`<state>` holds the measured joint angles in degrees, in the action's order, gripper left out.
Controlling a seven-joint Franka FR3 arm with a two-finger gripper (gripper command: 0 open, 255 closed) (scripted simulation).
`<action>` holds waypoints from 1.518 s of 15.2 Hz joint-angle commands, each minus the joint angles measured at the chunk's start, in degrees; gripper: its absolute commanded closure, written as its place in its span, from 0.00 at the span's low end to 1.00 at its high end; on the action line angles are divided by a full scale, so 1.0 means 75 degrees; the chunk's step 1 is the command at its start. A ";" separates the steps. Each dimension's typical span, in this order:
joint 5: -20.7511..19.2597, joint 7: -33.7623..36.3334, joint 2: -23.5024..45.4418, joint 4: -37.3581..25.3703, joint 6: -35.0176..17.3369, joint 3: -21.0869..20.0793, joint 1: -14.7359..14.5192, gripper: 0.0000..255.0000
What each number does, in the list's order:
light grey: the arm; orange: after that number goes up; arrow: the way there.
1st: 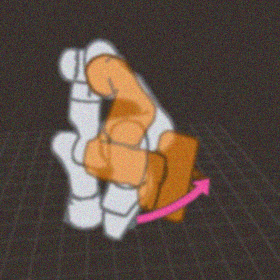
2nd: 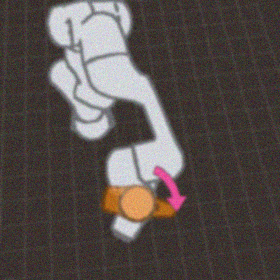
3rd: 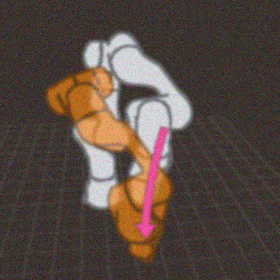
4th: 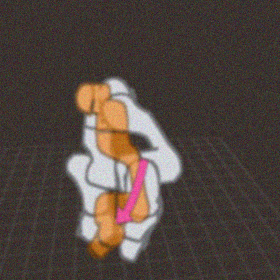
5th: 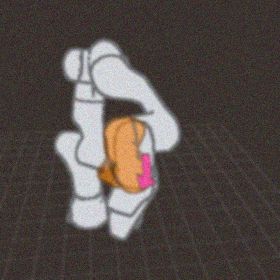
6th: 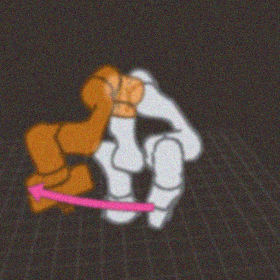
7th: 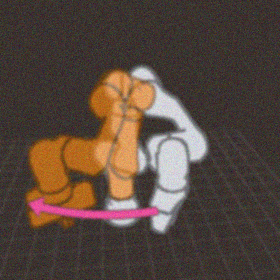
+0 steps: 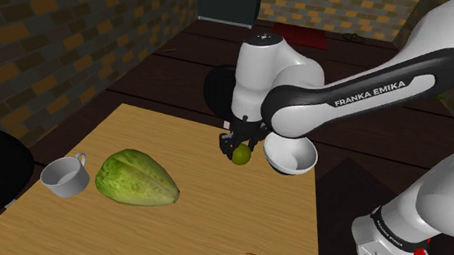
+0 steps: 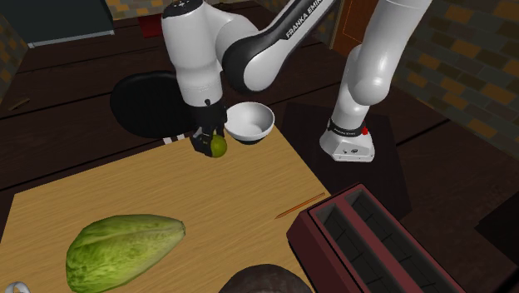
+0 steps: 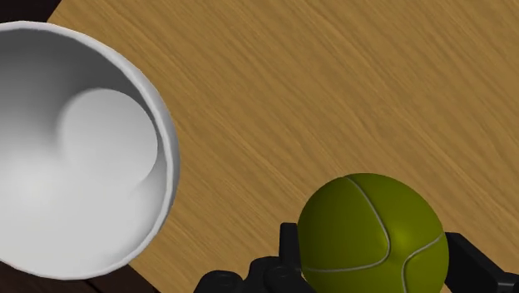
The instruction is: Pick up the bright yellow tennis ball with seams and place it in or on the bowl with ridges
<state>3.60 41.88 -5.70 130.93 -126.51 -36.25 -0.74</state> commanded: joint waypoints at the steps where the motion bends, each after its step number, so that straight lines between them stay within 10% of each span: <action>1: 0.0090 -0.0069 -0.0142 -0.0121 0.0243 0.0028 -0.0006 1.00; 7: 0.0247 -0.0198 -0.0427 -0.0443 0.0808 0.0105 -0.0016 1.00; 23: 0.0800 -0.3756 -0.3720 0.2443 0.1296 0.2673 0.0464 1.00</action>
<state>10.12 15.77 -32.02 148.24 -117.50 -17.88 2.15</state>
